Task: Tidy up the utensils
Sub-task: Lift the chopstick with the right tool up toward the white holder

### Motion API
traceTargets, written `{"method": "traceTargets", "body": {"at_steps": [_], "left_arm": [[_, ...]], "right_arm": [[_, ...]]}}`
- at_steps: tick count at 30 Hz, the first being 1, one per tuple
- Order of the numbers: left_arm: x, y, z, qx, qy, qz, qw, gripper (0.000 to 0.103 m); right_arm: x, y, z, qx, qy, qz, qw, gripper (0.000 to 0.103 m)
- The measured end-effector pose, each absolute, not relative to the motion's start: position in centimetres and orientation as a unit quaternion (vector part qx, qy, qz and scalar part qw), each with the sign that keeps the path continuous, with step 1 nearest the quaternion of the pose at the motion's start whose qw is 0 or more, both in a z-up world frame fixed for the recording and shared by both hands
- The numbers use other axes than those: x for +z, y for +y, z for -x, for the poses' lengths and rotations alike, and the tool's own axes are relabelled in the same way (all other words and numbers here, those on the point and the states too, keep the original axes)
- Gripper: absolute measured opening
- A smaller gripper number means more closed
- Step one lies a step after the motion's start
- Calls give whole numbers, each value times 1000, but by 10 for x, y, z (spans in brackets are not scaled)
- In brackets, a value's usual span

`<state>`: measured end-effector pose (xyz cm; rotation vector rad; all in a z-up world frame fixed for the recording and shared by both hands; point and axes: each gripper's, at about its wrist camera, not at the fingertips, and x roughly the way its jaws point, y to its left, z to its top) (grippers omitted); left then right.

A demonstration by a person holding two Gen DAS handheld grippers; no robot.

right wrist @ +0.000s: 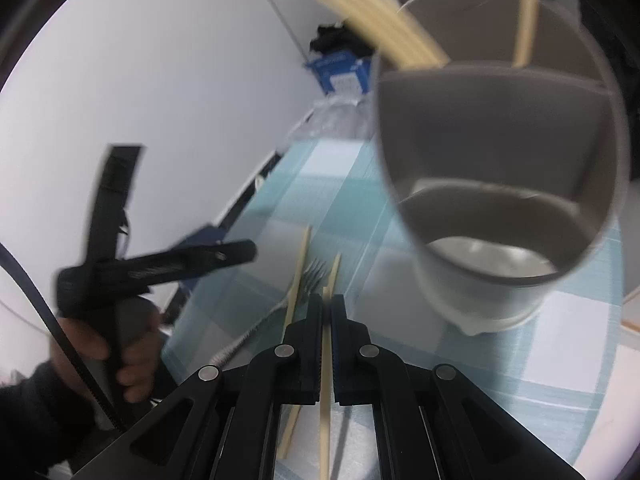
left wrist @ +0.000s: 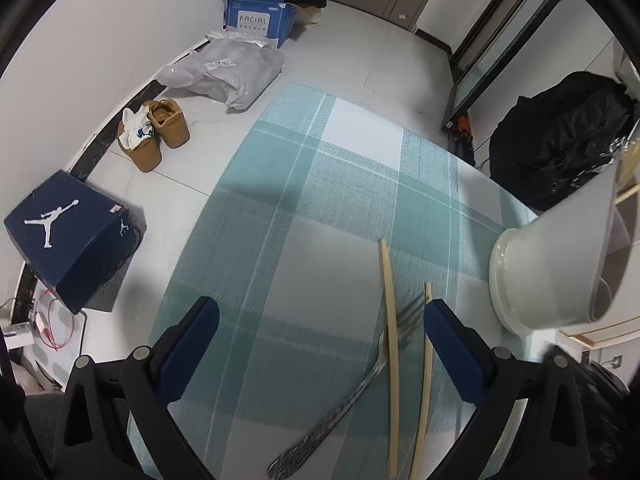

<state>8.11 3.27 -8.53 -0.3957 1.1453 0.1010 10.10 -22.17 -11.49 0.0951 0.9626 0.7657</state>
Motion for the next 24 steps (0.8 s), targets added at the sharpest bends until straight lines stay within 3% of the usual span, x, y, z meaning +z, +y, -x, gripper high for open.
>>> {"method": "traceTargets", "body": {"at_steps": [7,9,13,14,16,18,24], "left_arm": [[-95,19,-105,34,566,170,806,73],[-98,16,-110,33,577,168,799,59],[-102,7,-117,38,591,140,794,47],[-102,5,-118,44,593,135,793,37],[-100,3,-121,47,595,134,791,32],[-101,-2,-123,51,599,127,789,10],[-96,-9,-122,72,587,129,796,2]], "right_arm": [[-94,-267,-97,360,406,-104,833,3],[-91,-274,-95,358,396,-111,838,3],[-86,-284,-88,355,384,-123,844,3],[-85,-285,-86,355,381,-126,844,3],[-84,-283,-81,357,376,-128,845,3],[-82,-290,-76,357,369,-121,850,3],[-74,-300,-73,345,361,-115,859,3]]}}
